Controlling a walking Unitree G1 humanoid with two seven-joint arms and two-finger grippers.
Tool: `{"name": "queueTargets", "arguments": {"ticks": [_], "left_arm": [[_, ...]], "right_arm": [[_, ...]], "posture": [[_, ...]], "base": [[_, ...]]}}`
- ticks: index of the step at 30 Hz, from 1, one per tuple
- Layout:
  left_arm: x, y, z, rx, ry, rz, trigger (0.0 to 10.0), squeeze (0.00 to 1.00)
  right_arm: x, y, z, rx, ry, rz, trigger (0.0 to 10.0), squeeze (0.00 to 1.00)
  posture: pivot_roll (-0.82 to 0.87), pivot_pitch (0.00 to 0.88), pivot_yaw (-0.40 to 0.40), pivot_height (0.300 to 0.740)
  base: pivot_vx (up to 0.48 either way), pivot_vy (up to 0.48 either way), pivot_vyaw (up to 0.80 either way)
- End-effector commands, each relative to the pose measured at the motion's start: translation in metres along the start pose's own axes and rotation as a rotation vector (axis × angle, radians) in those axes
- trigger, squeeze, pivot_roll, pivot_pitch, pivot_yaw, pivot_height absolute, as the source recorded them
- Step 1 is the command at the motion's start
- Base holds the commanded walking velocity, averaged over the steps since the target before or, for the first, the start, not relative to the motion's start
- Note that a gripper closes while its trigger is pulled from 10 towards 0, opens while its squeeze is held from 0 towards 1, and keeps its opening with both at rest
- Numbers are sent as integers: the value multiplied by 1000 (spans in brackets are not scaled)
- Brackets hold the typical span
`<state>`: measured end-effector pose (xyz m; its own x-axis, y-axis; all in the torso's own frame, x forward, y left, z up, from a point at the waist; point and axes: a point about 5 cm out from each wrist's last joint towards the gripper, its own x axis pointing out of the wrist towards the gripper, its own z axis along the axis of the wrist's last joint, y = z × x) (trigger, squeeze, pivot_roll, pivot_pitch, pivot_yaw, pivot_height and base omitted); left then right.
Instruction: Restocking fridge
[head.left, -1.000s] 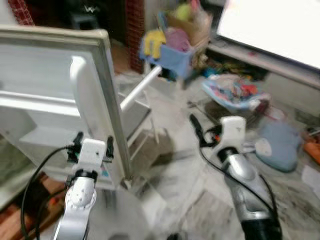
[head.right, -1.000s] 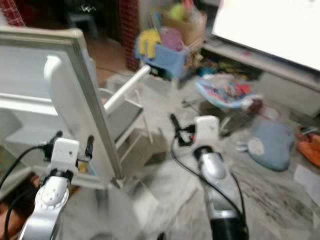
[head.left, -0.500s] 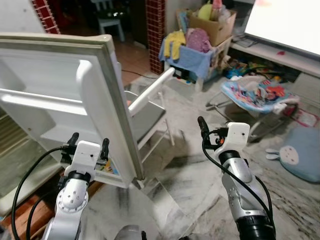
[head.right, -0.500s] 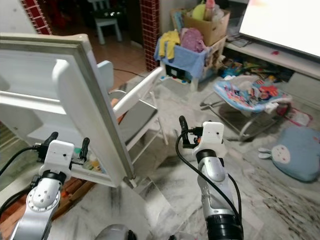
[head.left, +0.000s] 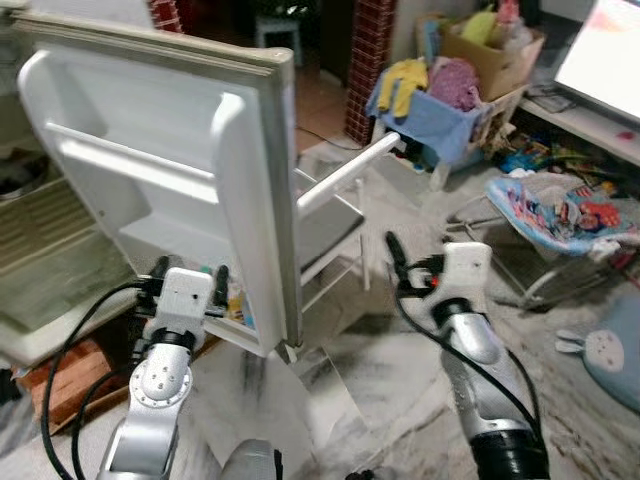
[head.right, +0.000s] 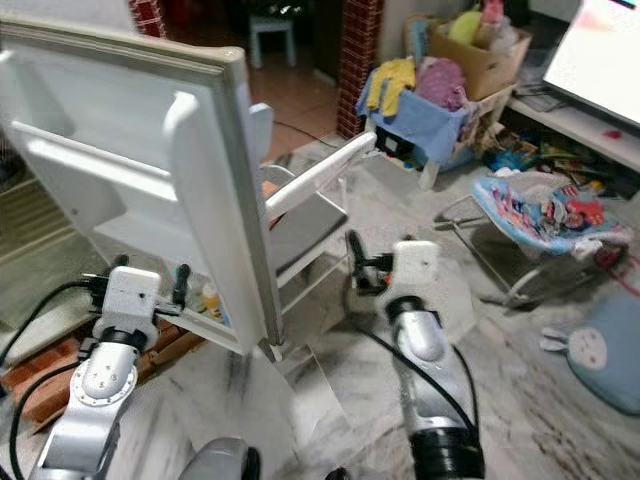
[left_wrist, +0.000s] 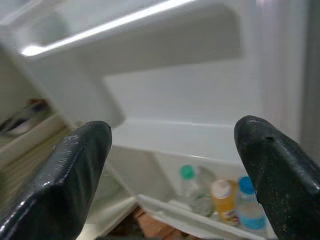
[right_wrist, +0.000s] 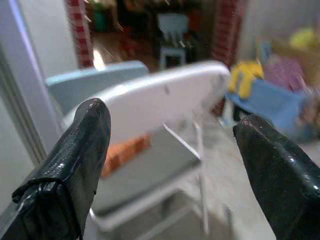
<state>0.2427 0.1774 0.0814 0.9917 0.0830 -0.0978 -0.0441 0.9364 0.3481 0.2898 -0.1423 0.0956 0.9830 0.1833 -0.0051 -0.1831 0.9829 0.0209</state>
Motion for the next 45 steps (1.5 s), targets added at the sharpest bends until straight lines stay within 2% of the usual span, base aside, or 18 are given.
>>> {"name": "queueTargets", "arguments": {"ticks": [1, 4, 8, 13, 17, 32, 36, 45], "left_arm": [[-2, -2, -1, 2, 17, 0, 10000, 0], [-4, -3, -2, -3, 31, -10, 10000, 0], [-5, -5, -9, -66, 88, -41, 10000, 0], [-6, -8, -10, -90, 110, -63, 10000, 0], [-9, -11, -11, -114, 117, -74, 10000, 0], [-8, -11, -9, -121, 122, -95, 10000, 0], [-8, -11, -9, -121, 126, -96, 10000, 0], [-9, -11, -9, -113, 123, -103, 10000, 0]], "right_arm": [[4, -7, 6, -16, -15, -11, 10000, 0], [6, -8, 8, -15, -20, -13, 10000, 0], [9, -5, 9, -17, -24, 13, 10000, 0], [11, -1, 11, -54, -29, 66, 10000, 0], [15, -4, 13, -61, -32, 68, 10000, 0], [16, -2, 9, -62, -22, 72, 10000, 0], [16, -7, 10, -75, -24, 32, 10000, 0], [-4, -8, 0, -52, 13, 18, 10000, 0]], "posture": [[101, 0, -32, 740], [106, 0, -33, 740], [107, 0, -37, 740], [109, 0, -40, 740], [115, 0, -44, 740], [122, 0, -46, 740], [123, 0, -47, 740], [122, 0, -46, 740]], "base": [[0, 0, 800], [0, 0, 800], [0, 0, 800], [0, 0, 800], [0, 0, 800], [0, 0, 800], [0, 0, 330], [0, 0, 0]]}}
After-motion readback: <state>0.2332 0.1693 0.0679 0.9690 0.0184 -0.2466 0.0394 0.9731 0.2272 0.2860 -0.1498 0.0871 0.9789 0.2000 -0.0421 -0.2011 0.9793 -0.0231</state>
